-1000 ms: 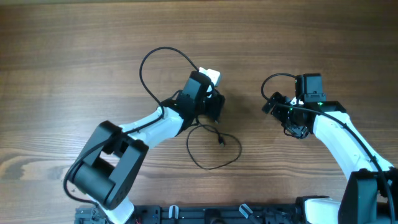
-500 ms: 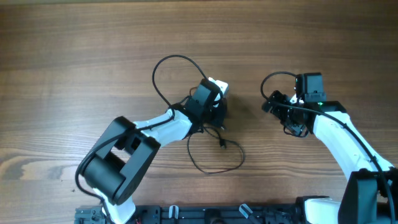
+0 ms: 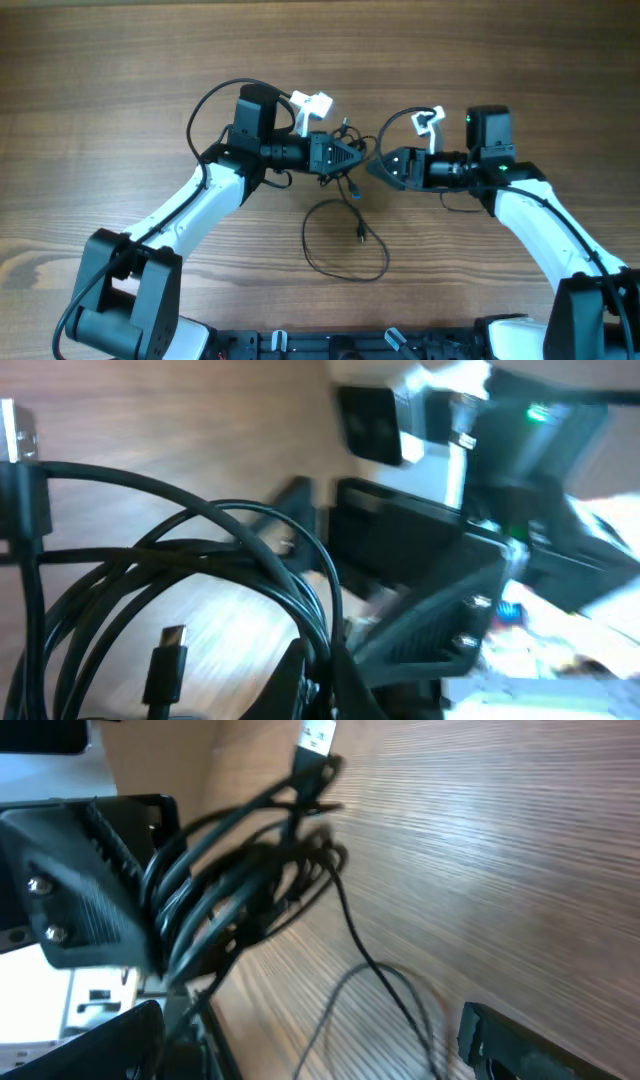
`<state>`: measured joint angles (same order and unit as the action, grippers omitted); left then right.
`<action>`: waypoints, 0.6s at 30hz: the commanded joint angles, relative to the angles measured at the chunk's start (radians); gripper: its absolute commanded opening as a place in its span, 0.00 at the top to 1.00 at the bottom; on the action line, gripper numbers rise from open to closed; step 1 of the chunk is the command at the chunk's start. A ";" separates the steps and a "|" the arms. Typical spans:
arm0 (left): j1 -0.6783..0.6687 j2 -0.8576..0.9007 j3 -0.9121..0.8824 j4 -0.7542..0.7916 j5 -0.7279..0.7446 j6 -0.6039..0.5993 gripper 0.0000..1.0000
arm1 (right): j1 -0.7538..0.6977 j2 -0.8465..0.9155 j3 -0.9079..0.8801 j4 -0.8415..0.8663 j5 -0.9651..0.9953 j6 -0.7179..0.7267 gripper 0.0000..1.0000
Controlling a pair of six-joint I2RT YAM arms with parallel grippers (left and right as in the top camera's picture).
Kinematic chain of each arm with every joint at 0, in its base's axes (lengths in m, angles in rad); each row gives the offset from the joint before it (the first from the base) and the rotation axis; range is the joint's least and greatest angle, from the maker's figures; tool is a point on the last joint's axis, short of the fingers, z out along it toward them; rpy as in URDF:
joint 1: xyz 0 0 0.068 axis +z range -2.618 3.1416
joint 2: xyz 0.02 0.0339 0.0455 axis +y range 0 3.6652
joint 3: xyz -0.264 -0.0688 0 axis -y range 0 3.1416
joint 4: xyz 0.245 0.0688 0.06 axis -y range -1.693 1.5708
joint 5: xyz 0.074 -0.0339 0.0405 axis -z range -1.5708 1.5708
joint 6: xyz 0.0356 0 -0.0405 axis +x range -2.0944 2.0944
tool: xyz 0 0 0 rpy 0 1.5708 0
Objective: Untangle cables
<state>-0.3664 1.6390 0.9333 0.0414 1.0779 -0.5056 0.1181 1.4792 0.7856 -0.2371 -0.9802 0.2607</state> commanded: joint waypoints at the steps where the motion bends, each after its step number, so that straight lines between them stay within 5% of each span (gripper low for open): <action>1: 0.005 -0.016 0.000 0.059 0.214 -0.035 0.96 | 0.031 0.008 0.002 0.060 0.018 0.111 0.04; 9: 0.005 -0.016 0.000 0.165 0.350 -0.192 0.96 | 0.047 0.008 0.001 0.117 0.208 0.272 0.05; 13: 0.013 -0.016 0.000 0.165 0.403 -0.190 0.96 | 0.047 0.008 0.001 0.002 0.556 0.462 0.43; 18: 0.072 -0.016 0.000 0.164 0.421 -0.188 0.96 | 0.047 0.008 0.001 -0.163 0.800 0.517 0.45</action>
<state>-0.3279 1.6428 0.9279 0.2028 1.4509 -0.6910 0.1658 1.4719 0.7872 -0.3702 -0.3443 0.7380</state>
